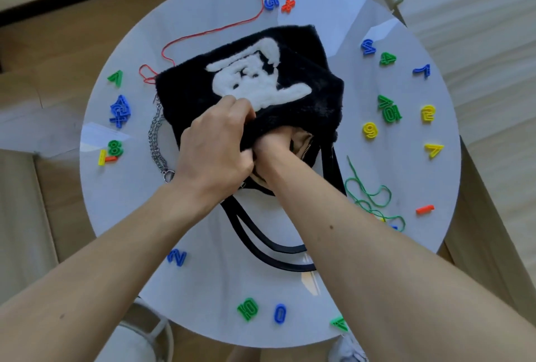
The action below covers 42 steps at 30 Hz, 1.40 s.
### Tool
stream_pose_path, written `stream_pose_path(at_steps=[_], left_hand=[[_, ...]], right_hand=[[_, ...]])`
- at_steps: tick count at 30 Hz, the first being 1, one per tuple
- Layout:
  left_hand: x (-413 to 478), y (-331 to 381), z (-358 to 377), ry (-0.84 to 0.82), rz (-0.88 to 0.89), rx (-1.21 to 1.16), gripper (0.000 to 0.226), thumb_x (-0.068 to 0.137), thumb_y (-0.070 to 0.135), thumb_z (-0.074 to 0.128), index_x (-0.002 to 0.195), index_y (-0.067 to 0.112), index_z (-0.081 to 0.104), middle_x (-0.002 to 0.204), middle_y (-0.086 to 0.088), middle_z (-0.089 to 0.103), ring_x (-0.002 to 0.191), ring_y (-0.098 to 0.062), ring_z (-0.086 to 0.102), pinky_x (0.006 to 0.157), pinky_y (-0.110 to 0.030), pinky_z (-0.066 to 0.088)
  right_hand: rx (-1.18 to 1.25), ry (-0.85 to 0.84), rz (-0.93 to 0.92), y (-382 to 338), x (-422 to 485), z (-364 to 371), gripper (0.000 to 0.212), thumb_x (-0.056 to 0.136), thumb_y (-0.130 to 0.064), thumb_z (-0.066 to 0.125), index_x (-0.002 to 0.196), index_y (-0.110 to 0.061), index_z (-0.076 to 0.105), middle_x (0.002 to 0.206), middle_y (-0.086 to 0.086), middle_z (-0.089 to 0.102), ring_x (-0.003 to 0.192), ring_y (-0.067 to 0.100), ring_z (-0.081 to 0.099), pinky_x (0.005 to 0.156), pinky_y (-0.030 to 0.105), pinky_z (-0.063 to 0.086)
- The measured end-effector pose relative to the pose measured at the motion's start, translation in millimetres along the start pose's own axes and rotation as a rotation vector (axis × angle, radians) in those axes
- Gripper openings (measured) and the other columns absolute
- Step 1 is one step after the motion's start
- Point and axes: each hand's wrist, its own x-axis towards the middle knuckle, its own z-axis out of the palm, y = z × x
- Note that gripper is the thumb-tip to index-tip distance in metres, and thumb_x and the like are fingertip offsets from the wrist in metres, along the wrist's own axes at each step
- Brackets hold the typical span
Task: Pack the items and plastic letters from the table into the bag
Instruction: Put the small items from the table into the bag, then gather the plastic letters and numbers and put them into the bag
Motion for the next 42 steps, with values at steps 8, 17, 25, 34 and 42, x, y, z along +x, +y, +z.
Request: stream_pose_path(at_steps=[8,17,25,34,42], left_hand=[[9,-29,24,-0.094,-0.011,0.026,0.035,0.072,0.012,0.069,0.104,0.016,0.057,0.102,-0.001,0.054,0.096,-0.024,0.053,0.063,-0.039,0.045],[-19,-31,26,-0.221,0.039,0.074,0.051,0.081,0.024,0.066,0.128,0.010,0.052,0.120,-0.011,0.049,0.111,-0.030,0.047,0.076,-0.041,0.050],[-156,-15,36,-0.176,-0.105,-0.144,0.021,0.088,0.020,0.058,0.108,0.012,0.059,0.106,-0.002,0.052,0.095,-0.020,0.051,0.065,-0.040,0.051],[-290,11,123,-0.450,-0.400,0.043,0.054,0.086,0.039,0.069,0.127,0.014,0.044,0.119,-0.007,0.041,0.104,-0.024,0.045,0.064,-0.033,0.051],[-294,15,156,-0.202,-0.449,-0.138,0.021,0.092,0.013,0.066,0.108,0.009,0.054,0.103,-0.008,0.045,0.086,-0.025,0.049,0.072,-0.041,0.049]], right_hand=[[-0.457,-0.103,-0.124,10,14,4,0.018,0.100,-0.014,0.042,0.115,-0.012,0.053,0.097,0.004,0.046,0.095,0.024,0.047,0.075,0.029,0.033],[-0.326,-0.332,-0.114,54,-43,-58,0.017,0.097,-0.013,0.053,0.092,-0.007,0.068,0.075,0.011,0.074,0.060,0.020,0.069,0.053,0.025,0.052],[-0.712,-0.382,-0.249,115,-79,-138,0.008,0.094,-0.016,0.058,0.096,-0.013,0.066,0.080,0.006,0.071,0.069,0.020,0.068,0.064,0.034,0.056],[-1.509,-0.365,-0.369,207,-119,-219,0.057,0.078,-0.057,0.064,0.115,-0.022,0.040,0.107,-0.004,0.049,0.078,0.025,0.059,0.061,0.035,0.044],[-1.508,-0.405,-0.472,243,-118,-237,0.035,0.093,-0.030,0.063,0.119,-0.019,0.043,0.114,0.001,0.040,0.079,0.026,0.057,0.062,0.038,0.051]])
